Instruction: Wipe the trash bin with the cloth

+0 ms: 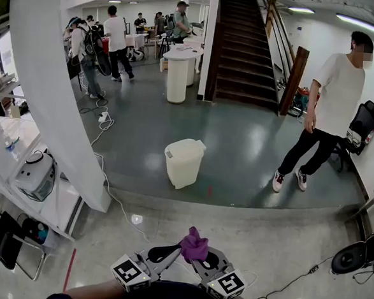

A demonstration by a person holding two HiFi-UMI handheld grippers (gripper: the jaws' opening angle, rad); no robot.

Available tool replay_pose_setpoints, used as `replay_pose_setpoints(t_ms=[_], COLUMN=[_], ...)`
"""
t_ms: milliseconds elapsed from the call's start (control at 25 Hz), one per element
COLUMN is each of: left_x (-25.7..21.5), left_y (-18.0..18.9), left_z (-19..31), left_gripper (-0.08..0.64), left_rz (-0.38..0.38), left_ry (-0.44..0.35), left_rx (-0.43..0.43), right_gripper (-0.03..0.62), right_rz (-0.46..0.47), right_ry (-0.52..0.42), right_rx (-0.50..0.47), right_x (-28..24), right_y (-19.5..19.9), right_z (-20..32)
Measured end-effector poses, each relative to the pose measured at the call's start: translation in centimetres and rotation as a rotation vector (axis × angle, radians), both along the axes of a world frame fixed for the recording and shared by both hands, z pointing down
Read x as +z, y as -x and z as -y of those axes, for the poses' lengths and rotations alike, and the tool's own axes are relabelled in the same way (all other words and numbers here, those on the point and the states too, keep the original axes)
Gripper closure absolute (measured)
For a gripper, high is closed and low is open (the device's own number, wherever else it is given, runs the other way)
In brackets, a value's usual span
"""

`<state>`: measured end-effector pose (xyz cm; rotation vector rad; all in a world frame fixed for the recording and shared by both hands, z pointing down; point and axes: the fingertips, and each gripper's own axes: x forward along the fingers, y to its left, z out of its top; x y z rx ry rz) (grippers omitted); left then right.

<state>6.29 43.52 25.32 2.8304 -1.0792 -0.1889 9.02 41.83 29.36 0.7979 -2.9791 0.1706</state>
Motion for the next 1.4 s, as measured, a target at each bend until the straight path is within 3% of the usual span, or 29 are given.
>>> replay_pose_setpoints(t_ms=[760,1160,1400], left_x=[0.4,-0.3,0.6], left_y=[-2.5,-5.0,-3.7], left_z=[1.7,3.9,6.9], left_gripper=[0.572,0.572,0.572], left_rz=[0.029,0.011,0.01], left_ry=[0.018,0.038,0.047], left_rx=[-0.05,-0.141,-0.154], right_gripper=[0.515,0.515,0.515], right_rz=[0.019,0.018,0.004], right_ry=[0.015,0.035,0.042], right_rx=[-0.026,-0.081,-0.071], right_x=[0.2,1.2,1.5], right_y=[-2.8,-6.1,-5.5], right_z=[1.7,3.8,7.4])
